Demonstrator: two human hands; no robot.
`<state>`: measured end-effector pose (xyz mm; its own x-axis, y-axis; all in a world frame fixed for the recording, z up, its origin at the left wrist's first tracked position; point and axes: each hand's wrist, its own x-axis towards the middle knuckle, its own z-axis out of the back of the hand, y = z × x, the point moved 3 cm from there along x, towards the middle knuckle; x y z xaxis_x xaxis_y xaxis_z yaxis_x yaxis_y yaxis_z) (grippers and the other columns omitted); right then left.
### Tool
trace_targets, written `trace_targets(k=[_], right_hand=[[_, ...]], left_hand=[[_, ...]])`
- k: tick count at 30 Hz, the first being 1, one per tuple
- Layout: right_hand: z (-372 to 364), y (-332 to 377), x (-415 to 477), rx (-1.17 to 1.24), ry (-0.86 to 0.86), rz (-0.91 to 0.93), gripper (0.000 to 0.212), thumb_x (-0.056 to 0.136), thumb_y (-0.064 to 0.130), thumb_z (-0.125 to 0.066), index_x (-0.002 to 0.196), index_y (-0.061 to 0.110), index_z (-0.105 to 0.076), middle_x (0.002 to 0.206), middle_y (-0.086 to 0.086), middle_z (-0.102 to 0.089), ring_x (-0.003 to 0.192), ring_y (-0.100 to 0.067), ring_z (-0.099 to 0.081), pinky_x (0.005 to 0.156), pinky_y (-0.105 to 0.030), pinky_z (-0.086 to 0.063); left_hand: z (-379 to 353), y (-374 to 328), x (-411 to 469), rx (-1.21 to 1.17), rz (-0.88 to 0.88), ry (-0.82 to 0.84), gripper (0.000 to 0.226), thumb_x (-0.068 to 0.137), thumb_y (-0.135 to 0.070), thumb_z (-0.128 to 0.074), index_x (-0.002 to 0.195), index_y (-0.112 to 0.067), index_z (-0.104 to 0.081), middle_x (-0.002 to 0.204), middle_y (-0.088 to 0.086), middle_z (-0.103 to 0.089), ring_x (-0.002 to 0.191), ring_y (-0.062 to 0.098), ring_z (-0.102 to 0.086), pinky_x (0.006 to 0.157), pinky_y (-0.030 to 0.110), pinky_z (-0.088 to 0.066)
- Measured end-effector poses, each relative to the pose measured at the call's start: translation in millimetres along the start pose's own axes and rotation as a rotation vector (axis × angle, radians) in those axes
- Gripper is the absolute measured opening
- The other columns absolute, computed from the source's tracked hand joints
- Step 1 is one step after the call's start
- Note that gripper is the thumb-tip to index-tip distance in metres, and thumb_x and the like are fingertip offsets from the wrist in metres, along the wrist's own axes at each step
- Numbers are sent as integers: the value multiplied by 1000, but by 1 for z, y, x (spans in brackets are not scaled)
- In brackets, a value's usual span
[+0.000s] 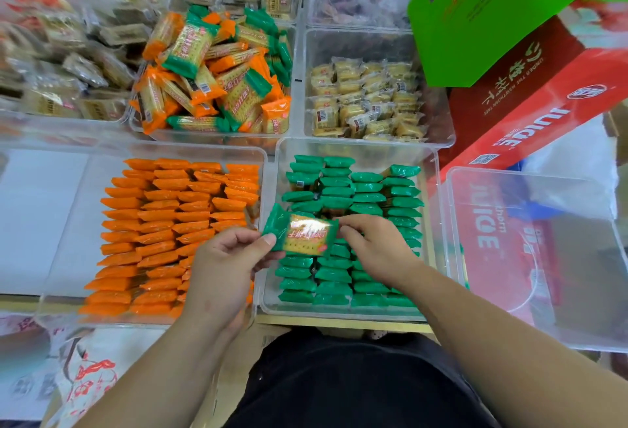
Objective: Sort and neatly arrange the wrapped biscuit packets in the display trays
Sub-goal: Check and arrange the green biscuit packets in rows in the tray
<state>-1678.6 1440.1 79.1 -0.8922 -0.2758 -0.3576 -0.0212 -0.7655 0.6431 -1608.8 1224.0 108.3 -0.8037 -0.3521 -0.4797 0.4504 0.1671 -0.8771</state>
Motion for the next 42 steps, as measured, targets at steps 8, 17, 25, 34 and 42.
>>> trace_targets(k=[8, 17, 25, 34, 42], right_hand=[[46, 22, -70, 701, -112, -84, 9, 89, 8, -73, 91, 17, -72, 82, -4, -74, 78, -18, -69, 63, -25, -51], [47, 5, -94, 1190, 72, -205, 17, 78, 9, -79, 69, 20, -70, 84, -9, -64, 67, -14, -57, 57, -22, -40], [51, -18, -98, 1424, 175, -204, 29, 66, 21, -91, 81, 17, -67, 80, -3, -57, 66, -15, -54, 57, -22, -45], [72, -33, -99, 1424, 149, -218, 14, 76, 4, -63, 87, 10, -68, 77, -6, -65, 58, -16, -54, 55, -23, -48], [81, -52, -101, 1323, 262, -229, 28, 64, -11, -79, 88, 2, -72, 73, -12, -63, 61, -16, -61, 56, -21, -53]], left_hand=[[-14, -15, -28, -5, -6, 200, 22, 91, 6, -62, 110, -4, -65, 100, 13, -76, 92, 31, -74, 93, 54, -54], [-22, -21, -47, -49, 58, 248, 26, 74, -24, -84, 90, -5, -77, 109, 27, -70, 107, 53, -57, 100, 69, -41], [-45, -36, -63, -31, 40, 210, 32, 61, -30, -80, 87, -13, -72, 110, 37, -60, 92, 37, -57, 89, 55, -49], [-64, -15, -86, 46, -100, 154, 23, 75, -9, -81, 89, -27, -82, 97, 6, -77, 100, 23, -70, 93, 41, -55], [-72, -12, -98, 232, -100, 68, 15, 82, -13, -76, 73, -24, -79, 71, -1, -72, 74, 9, -66, 82, 37, -54]])
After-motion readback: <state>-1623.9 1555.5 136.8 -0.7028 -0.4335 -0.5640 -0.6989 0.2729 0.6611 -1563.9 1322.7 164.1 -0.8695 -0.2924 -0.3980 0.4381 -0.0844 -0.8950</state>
